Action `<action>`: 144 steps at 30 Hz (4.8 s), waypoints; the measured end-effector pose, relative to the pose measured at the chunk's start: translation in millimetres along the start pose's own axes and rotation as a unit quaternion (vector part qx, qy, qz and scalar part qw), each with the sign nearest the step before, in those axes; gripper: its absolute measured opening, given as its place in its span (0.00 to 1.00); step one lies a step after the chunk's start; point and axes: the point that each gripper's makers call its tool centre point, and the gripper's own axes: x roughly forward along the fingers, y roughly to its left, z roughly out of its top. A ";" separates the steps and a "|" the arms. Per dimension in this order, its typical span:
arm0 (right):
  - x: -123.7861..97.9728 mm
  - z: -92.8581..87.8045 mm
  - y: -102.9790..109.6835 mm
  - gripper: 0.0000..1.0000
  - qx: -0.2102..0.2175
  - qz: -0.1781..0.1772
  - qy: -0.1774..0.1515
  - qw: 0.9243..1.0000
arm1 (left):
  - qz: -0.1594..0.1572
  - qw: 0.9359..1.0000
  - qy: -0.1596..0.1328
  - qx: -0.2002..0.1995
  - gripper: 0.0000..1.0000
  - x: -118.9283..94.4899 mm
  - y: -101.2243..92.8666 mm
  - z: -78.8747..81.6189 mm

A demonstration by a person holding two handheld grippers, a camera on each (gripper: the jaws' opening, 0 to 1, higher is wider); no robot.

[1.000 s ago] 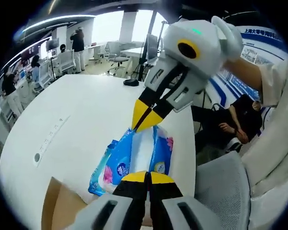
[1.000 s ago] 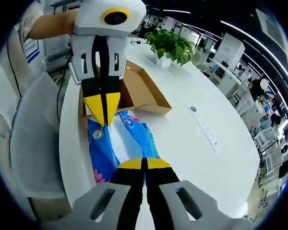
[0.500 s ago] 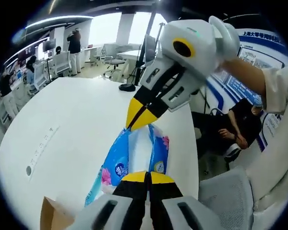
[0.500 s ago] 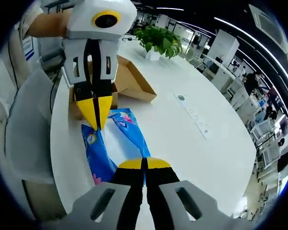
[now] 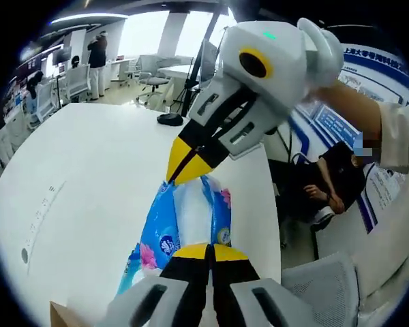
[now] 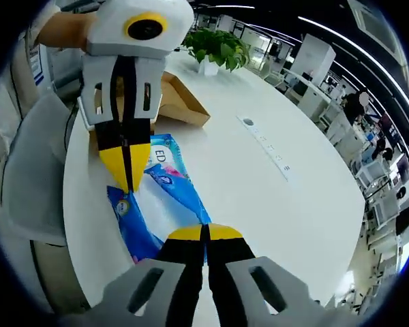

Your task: Operate the shoe box by opening the lid, removing the specified soft item, and placing it in the target area until the item is outside and the box remains undamaged.

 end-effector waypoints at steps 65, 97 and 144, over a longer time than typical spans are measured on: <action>34.5 -81.5 -7.1 0.08 0.031 -0.002 0.070 0.997 | 0.012 0.999 0.047 0.014 0.11 78.0 25.8 -14.4; -5.2 -11.1 29.1 0.38 0.038 -0.004 0.016 0.999 | 0.108 0.992 -0.056 0.034 0.54 -35.2 3.7 -23.9; 45.7 132.2 133.2 0.56 -0.058 0.102 -0.036 0.992 | 0.296 0.933 -0.170 -0.115 0.91 -240.3 13.3 -180.9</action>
